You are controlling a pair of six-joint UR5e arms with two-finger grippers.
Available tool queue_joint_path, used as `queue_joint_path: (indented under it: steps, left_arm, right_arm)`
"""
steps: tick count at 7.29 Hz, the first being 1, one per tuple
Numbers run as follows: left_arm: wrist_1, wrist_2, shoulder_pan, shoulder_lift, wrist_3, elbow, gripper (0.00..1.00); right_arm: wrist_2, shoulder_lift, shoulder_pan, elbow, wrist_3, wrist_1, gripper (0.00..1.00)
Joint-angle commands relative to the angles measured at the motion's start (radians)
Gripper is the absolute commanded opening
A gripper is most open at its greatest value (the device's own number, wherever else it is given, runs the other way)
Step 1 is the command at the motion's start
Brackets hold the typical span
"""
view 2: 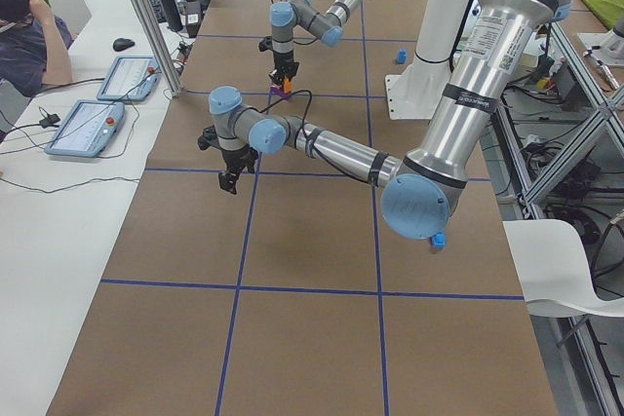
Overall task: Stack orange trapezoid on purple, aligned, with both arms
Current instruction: 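Lower and align the orange block onto the purple block with the right gripper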
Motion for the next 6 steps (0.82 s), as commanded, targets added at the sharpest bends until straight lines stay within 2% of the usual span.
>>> queue_joint_path:
  steps: [1,2,5,6]
  left_arm:
    - [0.0,0.0,0.002,0.001,0.0,-0.001,1.0]
    - [0.0,0.0,0.002,0.001,0.0,0.001,1.0]
    - [0.0,0.0,0.002,0.001,0.002,0.006,1.0]
    - [-0.002,0.0,0.002,0.006,0.002,0.006,1.0]
  right_arm:
    - [-0.004,-0.002,-0.001,-0.002,-0.011,0.004,0.52]
    - [-0.006,-0.002,0.001,-0.002,-0.011,0.039,1.0]
    - [0.005,0.003,0.014,0.03,-0.014,0.038,1.0]
    - [0.023,0.0,0.037,0.106,-0.016,0.0,1.0]
